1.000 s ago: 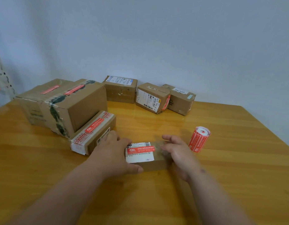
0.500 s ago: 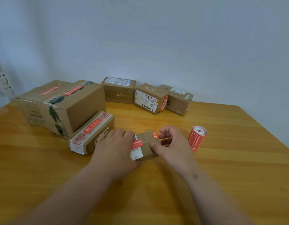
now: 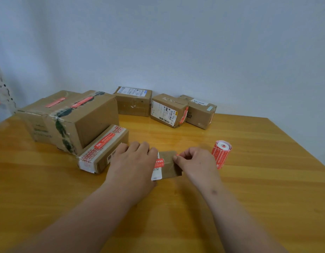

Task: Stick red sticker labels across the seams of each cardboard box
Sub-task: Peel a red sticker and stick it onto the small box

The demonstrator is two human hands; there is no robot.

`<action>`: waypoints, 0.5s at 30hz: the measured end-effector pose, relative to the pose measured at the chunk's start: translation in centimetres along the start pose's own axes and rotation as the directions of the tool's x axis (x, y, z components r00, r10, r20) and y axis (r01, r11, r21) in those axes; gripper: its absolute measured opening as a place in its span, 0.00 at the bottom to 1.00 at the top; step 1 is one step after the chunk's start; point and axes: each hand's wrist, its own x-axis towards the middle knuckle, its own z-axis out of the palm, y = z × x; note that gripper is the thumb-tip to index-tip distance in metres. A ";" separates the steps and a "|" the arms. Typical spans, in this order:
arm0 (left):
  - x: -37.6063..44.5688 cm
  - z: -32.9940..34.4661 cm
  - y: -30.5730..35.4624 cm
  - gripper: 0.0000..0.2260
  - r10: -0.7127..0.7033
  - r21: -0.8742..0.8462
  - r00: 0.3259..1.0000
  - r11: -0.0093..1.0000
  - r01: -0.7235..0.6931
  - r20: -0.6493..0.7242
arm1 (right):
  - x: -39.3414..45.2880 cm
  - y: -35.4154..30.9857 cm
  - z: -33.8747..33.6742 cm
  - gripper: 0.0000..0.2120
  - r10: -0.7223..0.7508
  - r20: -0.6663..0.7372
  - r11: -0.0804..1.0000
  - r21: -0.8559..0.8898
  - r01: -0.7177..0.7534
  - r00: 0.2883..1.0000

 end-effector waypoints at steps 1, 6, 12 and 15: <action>0.0 0.1 0.0 0.35 0.005 0.009 1.000 1.000 -0.005 0.000 | 0.1 0.0 0.0 0.08 0.007 0.000 1.000 -0.009 -0.007 1.000; 0.1 0.2 0.2 0.34 0.016 0.036 1.000 0.999 -0.017 0.009 | -0.3 -0.5 0.2 0.08 -0.062 -0.030 0.976 -0.209 0.055 0.998; 0.1 0.4 0.2 0.33 0.022 0.039 1.000 0.999 -0.022 0.002 | -1.0 -0.8 0.5 0.11 -0.218 -0.079 0.900 -0.402 0.169 0.973; 0.1 0.4 0.2 0.33 0.023 0.033 1.000 0.999 -0.023 0.000 | -1.2 -0.7 0.8 0.09 -0.247 -0.066 0.879 -0.435 0.195 0.967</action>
